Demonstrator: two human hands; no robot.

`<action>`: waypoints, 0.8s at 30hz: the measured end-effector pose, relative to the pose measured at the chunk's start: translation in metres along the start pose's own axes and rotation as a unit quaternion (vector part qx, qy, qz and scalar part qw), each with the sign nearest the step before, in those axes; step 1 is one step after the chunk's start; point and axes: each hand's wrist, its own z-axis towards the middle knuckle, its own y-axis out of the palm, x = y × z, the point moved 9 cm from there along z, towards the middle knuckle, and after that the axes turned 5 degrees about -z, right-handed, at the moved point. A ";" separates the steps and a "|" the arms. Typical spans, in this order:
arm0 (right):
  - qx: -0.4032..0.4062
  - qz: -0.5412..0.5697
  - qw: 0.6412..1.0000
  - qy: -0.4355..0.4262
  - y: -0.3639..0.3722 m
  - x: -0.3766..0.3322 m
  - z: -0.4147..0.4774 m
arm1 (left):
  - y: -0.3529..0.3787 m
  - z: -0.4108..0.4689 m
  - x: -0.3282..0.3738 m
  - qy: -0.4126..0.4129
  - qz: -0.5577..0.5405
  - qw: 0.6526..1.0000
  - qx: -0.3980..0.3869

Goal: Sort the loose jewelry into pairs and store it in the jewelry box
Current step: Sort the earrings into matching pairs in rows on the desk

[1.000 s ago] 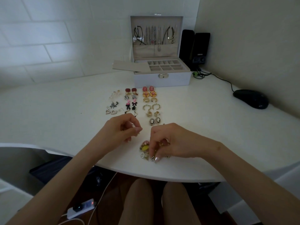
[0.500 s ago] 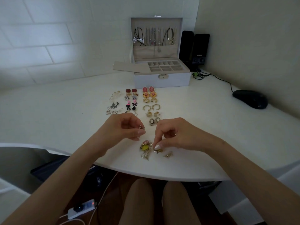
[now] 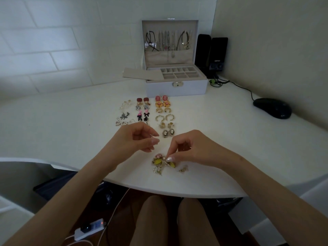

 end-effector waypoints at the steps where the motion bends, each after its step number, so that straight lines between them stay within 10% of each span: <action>1: -0.001 -0.003 1.000 0.001 0.000 0.000 0.000 | 0.000 0.000 0.000 0.002 0.000 1.000 -0.003; 24: 0.050 0.086 0.995 -0.018 -0.004 -0.001 0.000 | -0.003 -0.004 0.002 0.013 0.026 0.999 0.015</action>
